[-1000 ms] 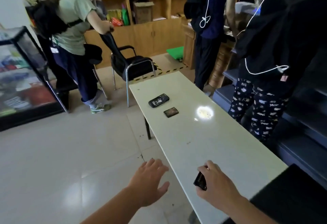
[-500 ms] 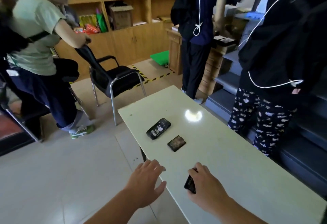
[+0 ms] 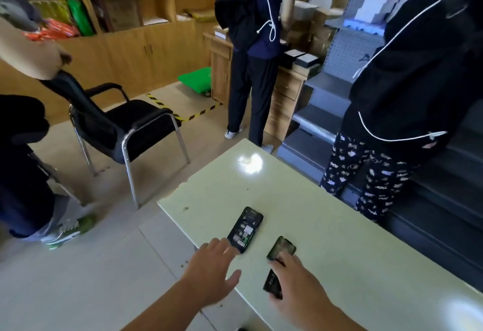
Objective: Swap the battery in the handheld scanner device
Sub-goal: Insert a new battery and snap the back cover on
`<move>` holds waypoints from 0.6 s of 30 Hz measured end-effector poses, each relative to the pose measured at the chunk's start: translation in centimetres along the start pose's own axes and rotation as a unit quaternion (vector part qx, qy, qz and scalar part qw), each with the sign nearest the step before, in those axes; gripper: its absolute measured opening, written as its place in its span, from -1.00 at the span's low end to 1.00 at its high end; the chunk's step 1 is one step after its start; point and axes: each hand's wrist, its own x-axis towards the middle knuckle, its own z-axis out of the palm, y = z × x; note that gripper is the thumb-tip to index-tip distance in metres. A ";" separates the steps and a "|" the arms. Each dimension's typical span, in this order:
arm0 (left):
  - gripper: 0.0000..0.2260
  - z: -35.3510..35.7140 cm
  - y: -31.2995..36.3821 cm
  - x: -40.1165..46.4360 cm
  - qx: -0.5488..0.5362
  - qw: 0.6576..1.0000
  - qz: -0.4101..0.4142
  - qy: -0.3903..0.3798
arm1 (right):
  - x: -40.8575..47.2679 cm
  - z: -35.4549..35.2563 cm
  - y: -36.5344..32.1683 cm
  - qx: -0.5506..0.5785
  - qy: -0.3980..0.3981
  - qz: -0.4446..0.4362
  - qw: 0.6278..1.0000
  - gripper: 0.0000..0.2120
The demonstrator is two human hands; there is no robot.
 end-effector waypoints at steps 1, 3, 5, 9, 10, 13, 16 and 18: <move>-0.50 0.2 -0.6 0.9 -0.001 1.000 0.006 -0.005 | 0.8 -0.1 -0.1 0.005 0.001 0.006 1.000 -0.48; -0.51 0.3 -1.8 2.7 -0.001 1.000 0.018 -0.017 | 2.5 -0.2 -0.2 0.008 -0.005 0.014 1.000 -0.50; -0.52 0.5 -2.7 4.7 0.004 0.999 0.026 -0.026 | 4.2 0.0 -0.1 0.013 -0.008 0.022 1.000 -0.51; -0.54 1.0 -4.5 8.3 0.008 0.998 0.022 -0.054 | 7.6 0.4 0.5 0.038 -0.015 0.044 0.998 -0.56; -0.53 1.2 -4.9 9.1 0.005 0.998 0.013 -0.062 | 8.2 0.5 0.6 0.045 -0.020 0.049 0.998 -0.57; -0.53 1.8 -5.7 11.8 -0.013 0.997 -0.026 -0.070 | 9.9 0.5 0.9 0.057 -0.032 0.060 0.996 -0.57; -0.53 3.1 -5.6 14.4 -0.065 0.990 -0.085 -0.091 | 10.8 0.6 1.1 0.075 -0.046 0.080 0.993 -0.55; -0.52 4.4 -4.8 15.8 -0.097 0.982 -0.123 -0.105 | 10.9 0.8 1.2 0.081 -0.053 0.094 0.991 -0.52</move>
